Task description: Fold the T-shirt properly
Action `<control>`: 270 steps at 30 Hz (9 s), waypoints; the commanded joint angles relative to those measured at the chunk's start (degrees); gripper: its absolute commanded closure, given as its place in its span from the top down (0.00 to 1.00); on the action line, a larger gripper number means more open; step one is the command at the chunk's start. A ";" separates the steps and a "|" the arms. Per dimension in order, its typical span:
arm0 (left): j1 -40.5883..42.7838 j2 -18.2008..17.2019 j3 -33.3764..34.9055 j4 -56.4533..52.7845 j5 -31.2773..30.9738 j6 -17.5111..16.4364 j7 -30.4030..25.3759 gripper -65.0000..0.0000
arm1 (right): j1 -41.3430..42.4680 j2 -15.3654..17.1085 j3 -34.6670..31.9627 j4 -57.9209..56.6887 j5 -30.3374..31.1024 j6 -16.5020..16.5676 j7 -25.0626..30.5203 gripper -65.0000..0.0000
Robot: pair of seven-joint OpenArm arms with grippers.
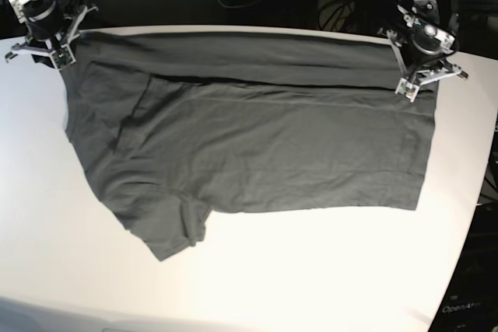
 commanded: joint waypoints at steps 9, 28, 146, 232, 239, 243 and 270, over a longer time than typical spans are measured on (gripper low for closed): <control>1.04 0.28 0.02 -0.85 -0.61 -2.80 3.48 0.13 | 3.88 -1.82 6.80 0.82 0.22 -0.93 1.33 0.27; 1.04 1.33 0.02 6.45 -0.52 -2.80 3.56 0.13 | 3.44 -1.91 8.38 -0.14 0.22 -0.93 1.16 0.27; -53.46 -2.80 -9.29 -37.16 3.09 -7.86 -0.04 0.91 | 31.83 -7.36 2.58 -9.81 -18.85 -0.93 1.16 0.28; -63.49 -9.57 -13.34 -71.62 -1.31 0.27 -15.86 0.91 | 29.64 -7.27 2.84 -9.73 -18.85 -0.93 1.33 0.28; -63.49 -9.75 -13.34 -71.62 -1.40 0.27 -15.86 0.72 | 29.64 -7.27 2.84 -9.81 -18.85 -0.93 1.33 0.28; -63.49 -9.92 -13.34 -71.62 -1.40 0.27 -15.86 0.37 | 29.64 -7.27 2.84 -9.81 -18.85 -0.93 1.33 0.28; -63.40 -9.57 -13.34 -71.09 -1.40 0.27 -15.69 0.04 | 43.88 -6.22 2.05 -12.89 -18.94 -0.93 -4.03 0.28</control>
